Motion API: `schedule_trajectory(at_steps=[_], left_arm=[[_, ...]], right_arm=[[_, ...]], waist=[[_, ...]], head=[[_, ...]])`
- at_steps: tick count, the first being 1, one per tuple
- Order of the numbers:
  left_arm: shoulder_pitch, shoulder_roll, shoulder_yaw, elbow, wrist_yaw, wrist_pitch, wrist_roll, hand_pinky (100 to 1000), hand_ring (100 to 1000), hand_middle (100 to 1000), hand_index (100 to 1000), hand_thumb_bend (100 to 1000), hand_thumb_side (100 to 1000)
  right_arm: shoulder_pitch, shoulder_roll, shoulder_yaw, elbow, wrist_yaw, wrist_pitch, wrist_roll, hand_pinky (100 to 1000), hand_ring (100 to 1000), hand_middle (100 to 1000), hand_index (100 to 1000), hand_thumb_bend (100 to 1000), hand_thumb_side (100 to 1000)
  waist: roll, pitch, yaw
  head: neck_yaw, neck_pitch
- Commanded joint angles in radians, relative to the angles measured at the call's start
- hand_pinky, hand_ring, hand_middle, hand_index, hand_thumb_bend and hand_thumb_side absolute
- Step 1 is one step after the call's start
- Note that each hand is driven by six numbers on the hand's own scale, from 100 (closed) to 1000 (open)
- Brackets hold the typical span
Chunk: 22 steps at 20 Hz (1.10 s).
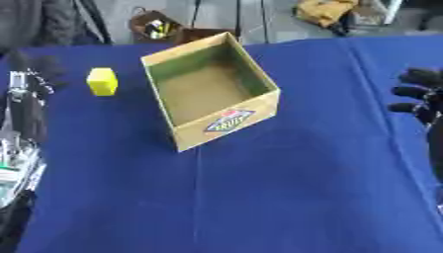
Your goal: Pick up objects on the table and place them in the box.
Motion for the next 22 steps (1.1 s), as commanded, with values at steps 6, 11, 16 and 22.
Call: schedule_trajectory(at_steps=[6, 11, 16, 22], left_arm=[[-0.126, 0.200, -0.016, 0.075, -0.124, 0.096, -0.072, 745, 744, 706, 751, 692, 684], [-0.243, 0.322, -0.098, 0.196, -0.200, 0.171, -0.147, 777, 753, 733, 781, 646, 541], [-0.355, 0.445, -0.212, 0.318, -0.275, 0.246, -0.222, 807, 750, 724, 792, 636, 504], [-0.465, 0.466, -0.343, 0.467, -0.367, 0.337, -0.314, 820, 750, 704, 772, 606, 430]], right_arm=[[0.003, -0.033, -0.002, -0.017, -0.004, 0.003, 0.005, 626, 738, 726, 785, 100, 1000], [0.006, -0.038, 0.003, -0.016, -0.004, 0.004, 0.010, 626, 737, 726, 785, 100, 1000], [0.000, -0.039, 0.015, -0.016, -0.005, 0.007, 0.022, 625, 737, 725, 785, 100, 1000], [-0.007, -0.038, 0.026, -0.017, -0.008, 0.011, 0.034, 626, 737, 725, 785, 100, 1000]], waist=[[0.006, -0.031, -0.005], [0.013, -0.037, -0.014], [0.019, -0.038, -0.045], [0.020, -0.036, -0.073]], head=[[0.003, 0.006], [0.005, 0.005], [0.028, -0.001], [0.048, -0.007]])
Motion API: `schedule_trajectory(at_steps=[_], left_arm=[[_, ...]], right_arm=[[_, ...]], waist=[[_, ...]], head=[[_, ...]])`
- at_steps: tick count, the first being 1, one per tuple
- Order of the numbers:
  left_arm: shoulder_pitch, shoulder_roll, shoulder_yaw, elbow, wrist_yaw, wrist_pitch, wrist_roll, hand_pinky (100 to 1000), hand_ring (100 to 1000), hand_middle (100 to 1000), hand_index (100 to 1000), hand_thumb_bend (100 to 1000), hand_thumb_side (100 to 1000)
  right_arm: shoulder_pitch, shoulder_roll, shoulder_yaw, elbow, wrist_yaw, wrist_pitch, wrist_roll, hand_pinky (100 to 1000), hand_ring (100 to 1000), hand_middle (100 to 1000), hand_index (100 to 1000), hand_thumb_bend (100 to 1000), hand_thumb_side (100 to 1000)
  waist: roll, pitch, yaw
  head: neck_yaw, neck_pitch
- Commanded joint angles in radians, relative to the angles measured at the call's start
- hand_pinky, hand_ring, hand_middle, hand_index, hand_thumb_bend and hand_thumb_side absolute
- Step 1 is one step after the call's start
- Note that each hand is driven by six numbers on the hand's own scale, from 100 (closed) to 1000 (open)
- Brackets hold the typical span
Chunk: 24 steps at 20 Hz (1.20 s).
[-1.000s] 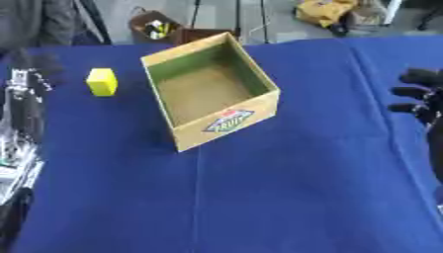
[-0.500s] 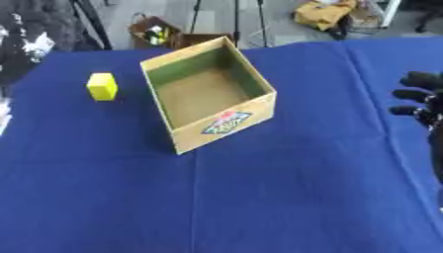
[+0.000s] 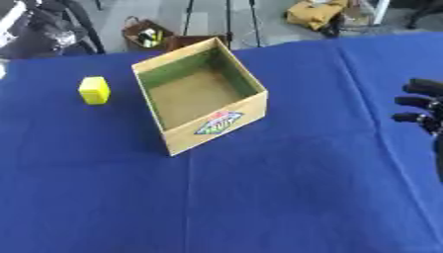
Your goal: Pick up objects on the table and place them in the box.
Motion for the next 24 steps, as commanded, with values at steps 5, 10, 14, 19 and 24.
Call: schedule_trajectory(at_steps=[5, 10, 14, 19, 24], left_arm=[[-0.160, -0.057, -0.035, 0.337, -0.281, 0.002, -0.115, 828, 751, 702, 772, 627, 382], [-0.217, -0.148, 0.172, 0.540, -0.864, -0.243, -0.145, 832, 756, 709, 778, 680, 383], [-0.213, -0.168, 0.238, 0.560, -1.000, -0.319, -0.150, 839, 767, 719, 787, 747, 394], [-0.214, -0.172, 0.258, 0.560, -1.016, -0.348, -0.135, 851, 779, 732, 794, 738, 396], [-0.219, -0.174, 0.265, 0.558, -0.979, -0.352, -0.107, 864, 804, 760, 800, 704, 391]], right_arm=[[-0.012, -0.024, 0.002, -0.015, -0.008, 0.001, 0.011, 626, 737, 724, 785, 100, 1000], [-0.003, -0.020, -0.003, -0.012, -0.007, -0.001, 0.007, 626, 737, 724, 785, 100, 1000], [-0.001, -0.017, -0.004, -0.012, -0.007, -0.001, 0.006, 626, 737, 724, 786, 100, 1000], [-0.003, -0.016, -0.003, -0.012, -0.007, -0.001, 0.008, 626, 737, 723, 785, 100, 1000], [-0.007, -0.015, -0.001, -0.013, -0.007, -0.001, 0.011, 626, 737, 722, 786, 100, 1000]], waist=[[-0.005, -0.017, -0.009], [-0.011, -0.017, 0.001], [-0.015, -0.015, 0.003], [-0.018, -0.011, 0.003], [-0.018, -0.004, -0.003]], head=[[0.013, -0.008], [0.001, -0.010], [0.001, -0.013], [0.003, -0.018], [0.007, -0.025]])
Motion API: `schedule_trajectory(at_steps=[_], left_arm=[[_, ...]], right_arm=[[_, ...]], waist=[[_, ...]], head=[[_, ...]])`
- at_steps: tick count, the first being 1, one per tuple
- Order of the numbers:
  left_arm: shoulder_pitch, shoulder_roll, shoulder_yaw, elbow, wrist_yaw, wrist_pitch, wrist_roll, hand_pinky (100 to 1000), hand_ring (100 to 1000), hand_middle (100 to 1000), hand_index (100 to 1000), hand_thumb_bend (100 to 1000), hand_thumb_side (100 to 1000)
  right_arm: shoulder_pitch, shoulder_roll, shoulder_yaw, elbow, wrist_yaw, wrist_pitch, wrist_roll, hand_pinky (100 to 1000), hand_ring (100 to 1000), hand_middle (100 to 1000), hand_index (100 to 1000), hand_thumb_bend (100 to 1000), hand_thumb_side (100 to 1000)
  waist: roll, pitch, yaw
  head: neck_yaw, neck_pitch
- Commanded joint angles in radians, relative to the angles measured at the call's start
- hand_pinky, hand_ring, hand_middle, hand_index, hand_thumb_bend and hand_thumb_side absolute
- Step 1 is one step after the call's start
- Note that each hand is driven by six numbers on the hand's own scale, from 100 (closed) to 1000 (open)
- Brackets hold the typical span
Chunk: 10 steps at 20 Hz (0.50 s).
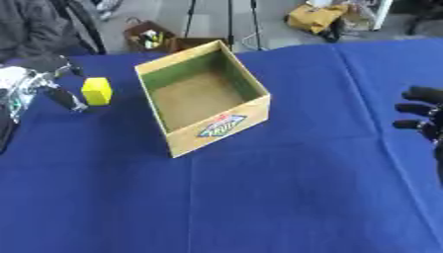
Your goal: Pick up objects on the table and place them in the box.
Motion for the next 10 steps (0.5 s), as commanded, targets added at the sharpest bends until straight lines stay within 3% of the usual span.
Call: schedule_trajectory(at_steps=[1, 10], left_arm=[[-0.029, 0.021, 0.014, -0.011, 0.029, -0.003, 0.022, 864, 804, 761, 800, 703, 391], [-0.036, 0.021, 0.010, -0.011, 0.079, -0.001, 0.030, 874, 825, 786, 802, 670, 384]], right_arm=[[-0.014, -0.015, -0.004, -0.013, -0.006, -0.003, 0.005, 626, 737, 722, 786, 100, 1000], [-0.019, -0.014, -0.002, -0.016, -0.005, -0.002, 0.008, 626, 737, 721, 787, 100, 1000]], waist=[[-0.003, -0.009, -0.004], [-0.005, 0.008, -0.025]], head=[[0.004, -0.017], [0.011, -0.029]])
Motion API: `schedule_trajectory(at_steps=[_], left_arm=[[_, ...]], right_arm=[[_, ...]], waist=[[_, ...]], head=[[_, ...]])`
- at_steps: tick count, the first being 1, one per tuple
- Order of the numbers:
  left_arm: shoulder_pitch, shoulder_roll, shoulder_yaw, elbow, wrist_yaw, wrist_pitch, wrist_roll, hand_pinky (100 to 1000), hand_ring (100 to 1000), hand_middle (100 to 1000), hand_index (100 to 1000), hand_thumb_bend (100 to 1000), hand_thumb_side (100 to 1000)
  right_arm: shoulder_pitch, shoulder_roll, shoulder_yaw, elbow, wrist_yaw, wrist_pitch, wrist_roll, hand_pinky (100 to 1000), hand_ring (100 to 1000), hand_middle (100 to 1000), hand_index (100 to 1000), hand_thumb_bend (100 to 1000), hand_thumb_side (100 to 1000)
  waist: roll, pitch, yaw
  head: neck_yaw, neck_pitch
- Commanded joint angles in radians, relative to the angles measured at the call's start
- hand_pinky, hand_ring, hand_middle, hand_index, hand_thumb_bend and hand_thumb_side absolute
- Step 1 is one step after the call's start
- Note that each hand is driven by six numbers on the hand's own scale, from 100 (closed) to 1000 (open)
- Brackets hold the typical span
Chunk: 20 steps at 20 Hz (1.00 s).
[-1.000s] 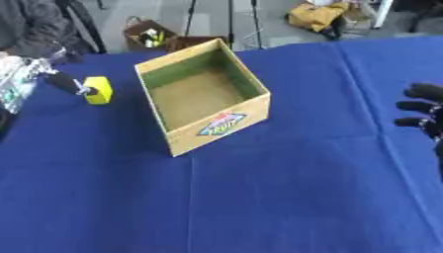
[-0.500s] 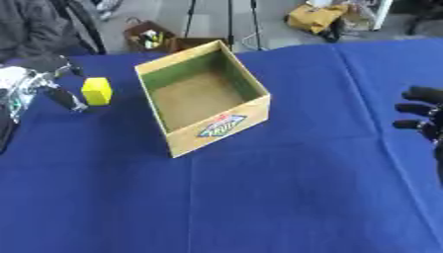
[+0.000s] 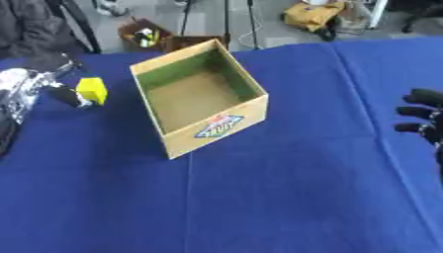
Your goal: Pick up objects on the table and place them in the box.
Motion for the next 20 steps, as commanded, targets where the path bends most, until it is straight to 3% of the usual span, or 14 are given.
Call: schedule_trajectory(at_steps=[1, 9, 17, 18, 19, 20], left_arm=[[-0.025, 0.022, 0.005, -0.010, 0.016, 0.000, -0.005, 875, 826, 788, 802, 667, 383], [-0.022, 0.022, 0.005, -0.008, 0.022, 0.004, -0.006, 878, 833, 796, 802, 663, 381], [-0.011, 0.020, 0.006, 0.009, 0.039, 0.012, -0.041, 825, 772, 733, 803, 508, 291], [-0.010, 0.020, 0.007, 0.012, 0.044, 0.014, -0.048, 794, 739, 710, 797, 447, 261], [-0.009, 0.020, 0.007, 0.013, 0.049, 0.015, -0.054, 794, 739, 710, 797, 447, 261], [-0.009, 0.021, 0.007, 0.013, 0.054, 0.017, -0.058, 734, 660, 643, 778, 362, 227]], right_arm=[[-0.014, -0.014, -0.002, -0.016, -0.005, -0.001, 0.004, 626, 737, 721, 787, 100, 1000], [-0.016, -0.012, -0.002, -0.016, -0.004, -0.001, 0.006, 626, 737, 721, 787, 100, 1000], [-0.016, -0.008, -0.003, -0.017, -0.002, -0.001, 0.007, 627, 738, 722, 787, 100, 1000], [-0.016, -0.008, -0.003, -0.017, -0.002, -0.001, 0.007, 627, 738, 722, 787, 100, 1000], [-0.016, -0.008, -0.003, -0.017, -0.002, -0.001, 0.008, 627, 738, 722, 787, 100, 1000], [-0.015, -0.007, -0.003, -0.016, -0.002, -0.002, 0.008, 627, 738, 722, 788, 100, 1000]], waist=[[-0.003, -0.010, -0.003], [-0.003, -0.004, -0.009], [-0.007, 0.008, -0.015], [-0.008, 0.008, -0.014], [-0.008, 0.008, -0.014], [-0.008, 0.008, -0.013]], head=[[0.006, -0.014], [0.007, -0.019], [0.007, -0.025], [0.007, -0.024], [0.006, -0.024], [0.006, -0.023]])
